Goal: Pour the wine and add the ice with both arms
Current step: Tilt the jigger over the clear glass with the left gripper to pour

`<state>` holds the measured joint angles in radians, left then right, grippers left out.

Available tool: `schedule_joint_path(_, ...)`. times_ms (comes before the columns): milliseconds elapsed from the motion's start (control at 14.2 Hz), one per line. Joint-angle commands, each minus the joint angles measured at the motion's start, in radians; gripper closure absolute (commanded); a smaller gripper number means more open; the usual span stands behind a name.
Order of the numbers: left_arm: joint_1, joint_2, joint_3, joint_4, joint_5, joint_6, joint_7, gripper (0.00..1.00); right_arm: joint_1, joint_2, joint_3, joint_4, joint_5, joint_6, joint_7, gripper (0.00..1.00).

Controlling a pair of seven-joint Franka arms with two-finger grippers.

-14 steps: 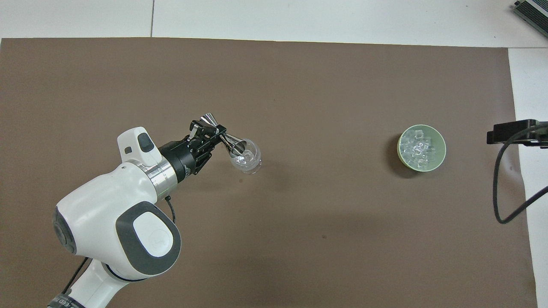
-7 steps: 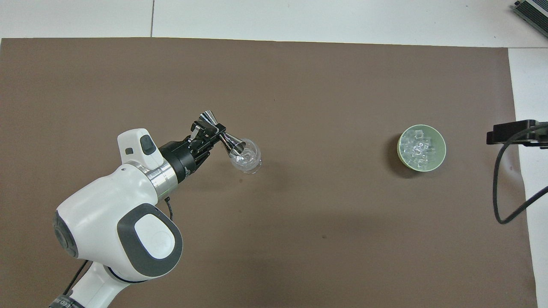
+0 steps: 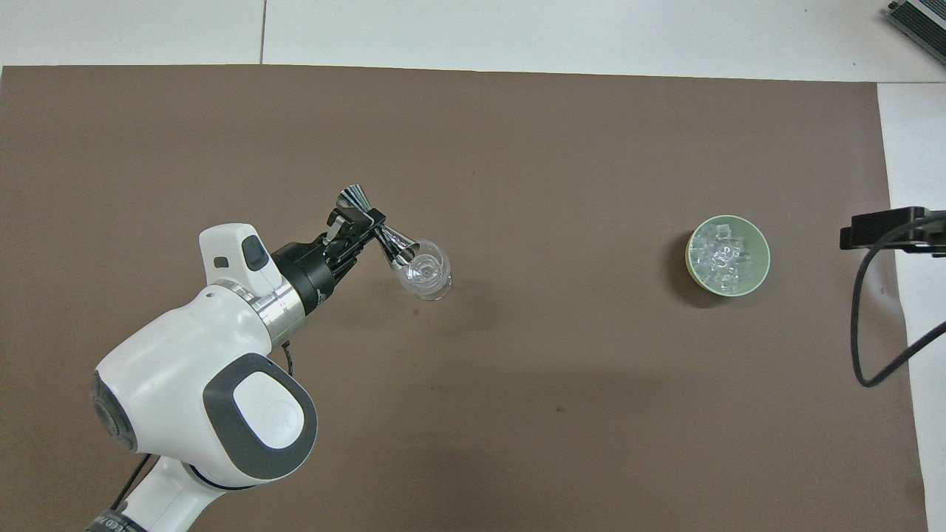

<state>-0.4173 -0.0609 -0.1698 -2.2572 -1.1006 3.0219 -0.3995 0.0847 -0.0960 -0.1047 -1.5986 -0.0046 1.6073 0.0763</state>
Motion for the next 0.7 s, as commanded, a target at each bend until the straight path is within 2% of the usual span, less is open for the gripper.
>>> schedule_joint_path(0,-0.034,-0.019,0.01,-0.027,0.011,0.048,0.011,1.0,-0.014,-0.008,0.005,-0.011,0.017,-0.004,-0.023,0.0)
schedule_joint_path(633,-0.074,-0.013,0.01,-0.025,0.011,0.12,0.062,1.0,-0.013,-0.008,0.005,-0.011,0.017,-0.006,-0.023,0.0)
